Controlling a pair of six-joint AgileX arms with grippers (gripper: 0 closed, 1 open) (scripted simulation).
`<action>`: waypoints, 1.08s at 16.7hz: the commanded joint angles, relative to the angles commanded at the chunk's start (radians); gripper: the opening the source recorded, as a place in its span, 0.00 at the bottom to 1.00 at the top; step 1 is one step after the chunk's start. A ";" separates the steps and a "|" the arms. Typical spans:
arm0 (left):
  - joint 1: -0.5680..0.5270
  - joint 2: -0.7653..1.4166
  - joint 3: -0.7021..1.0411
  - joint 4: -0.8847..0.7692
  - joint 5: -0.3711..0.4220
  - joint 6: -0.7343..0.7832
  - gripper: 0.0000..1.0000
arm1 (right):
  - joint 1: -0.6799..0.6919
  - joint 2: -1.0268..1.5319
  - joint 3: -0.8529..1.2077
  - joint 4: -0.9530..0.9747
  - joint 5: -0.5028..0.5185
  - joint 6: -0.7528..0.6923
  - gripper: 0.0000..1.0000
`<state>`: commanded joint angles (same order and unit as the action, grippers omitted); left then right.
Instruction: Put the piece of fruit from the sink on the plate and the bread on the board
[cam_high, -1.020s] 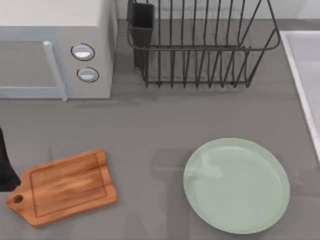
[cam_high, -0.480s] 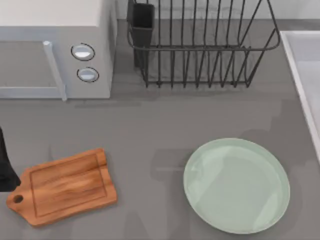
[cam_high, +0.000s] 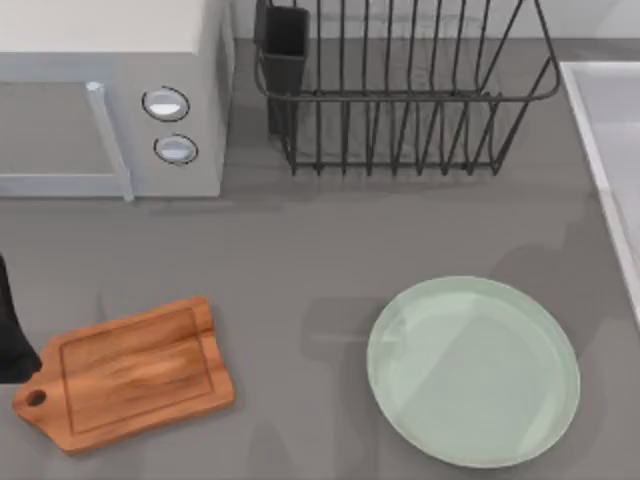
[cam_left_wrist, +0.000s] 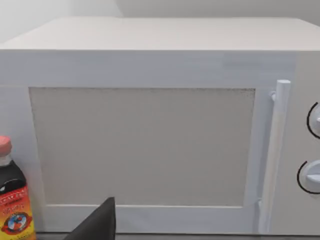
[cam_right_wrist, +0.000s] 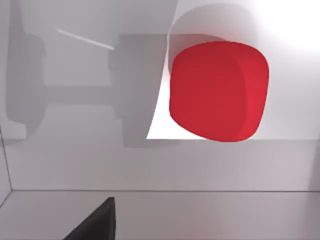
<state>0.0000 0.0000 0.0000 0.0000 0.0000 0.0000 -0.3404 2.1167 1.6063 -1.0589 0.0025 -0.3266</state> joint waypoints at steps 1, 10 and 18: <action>0.000 0.000 0.000 0.000 0.000 0.000 1.00 | 0.000 0.002 -0.001 0.002 0.000 0.000 1.00; 0.000 0.000 0.000 0.000 0.000 0.000 1.00 | -0.003 0.229 -0.146 0.392 0.002 0.003 1.00; 0.000 0.000 0.000 0.000 0.000 0.000 1.00 | -0.004 0.294 -0.186 0.479 0.003 0.004 0.92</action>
<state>0.0000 0.0000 0.0000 0.0000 0.0000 0.0000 -0.3445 2.4111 1.4199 -0.5795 0.0053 -0.3226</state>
